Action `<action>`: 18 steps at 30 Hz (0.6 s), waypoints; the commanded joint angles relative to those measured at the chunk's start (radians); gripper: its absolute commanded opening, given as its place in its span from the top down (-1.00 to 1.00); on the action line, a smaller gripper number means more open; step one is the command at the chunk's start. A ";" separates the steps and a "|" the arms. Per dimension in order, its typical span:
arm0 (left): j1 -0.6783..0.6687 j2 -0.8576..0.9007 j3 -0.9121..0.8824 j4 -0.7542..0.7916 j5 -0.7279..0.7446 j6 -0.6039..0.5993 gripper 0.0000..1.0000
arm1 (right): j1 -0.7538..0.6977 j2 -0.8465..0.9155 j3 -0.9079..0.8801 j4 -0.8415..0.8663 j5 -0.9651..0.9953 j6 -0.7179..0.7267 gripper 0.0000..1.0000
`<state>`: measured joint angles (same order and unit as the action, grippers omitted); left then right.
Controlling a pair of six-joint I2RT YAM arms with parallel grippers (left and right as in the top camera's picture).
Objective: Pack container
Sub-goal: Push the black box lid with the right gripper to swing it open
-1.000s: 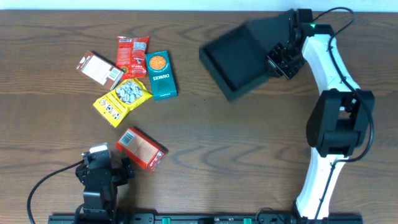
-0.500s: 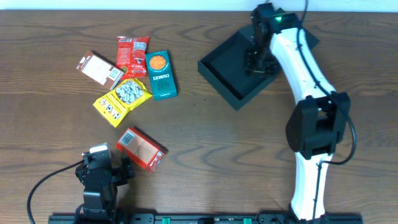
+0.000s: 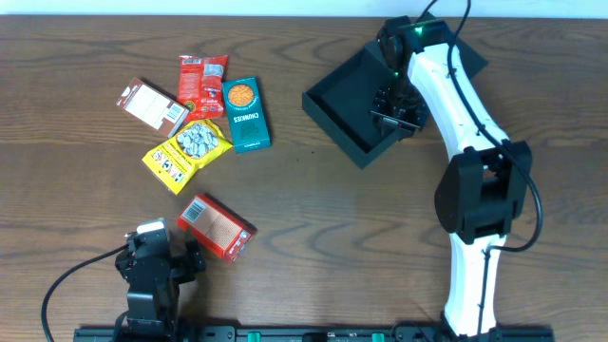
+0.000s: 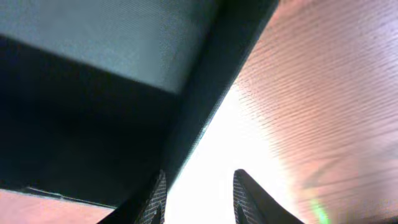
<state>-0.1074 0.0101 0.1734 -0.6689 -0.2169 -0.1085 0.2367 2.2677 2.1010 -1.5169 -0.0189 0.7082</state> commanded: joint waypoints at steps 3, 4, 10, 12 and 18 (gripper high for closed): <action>0.003 -0.006 -0.011 0.003 -0.010 -0.011 -0.90 | -0.006 0.009 0.004 0.024 -0.016 0.108 0.28; 0.003 -0.006 -0.011 0.003 -0.010 -0.011 -0.90 | -0.006 0.009 -0.003 0.033 -0.016 0.115 0.29; 0.003 -0.006 -0.011 0.003 -0.010 -0.011 -0.90 | -0.006 0.009 -0.055 0.091 -0.039 0.134 0.29; 0.003 -0.006 -0.011 0.003 -0.010 -0.011 -0.90 | -0.007 0.009 -0.089 0.121 -0.065 0.152 0.31; 0.003 -0.006 -0.011 0.003 -0.010 -0.011 -0.90 | -0.007 0.009 -0.138 0.183 -0.090 0.152 0.54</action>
<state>-0.1074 0.0101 0.1734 -0.6689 -0.2169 -0.1085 0.2367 2.2677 1.9743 -1.3449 -0.0837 0.8444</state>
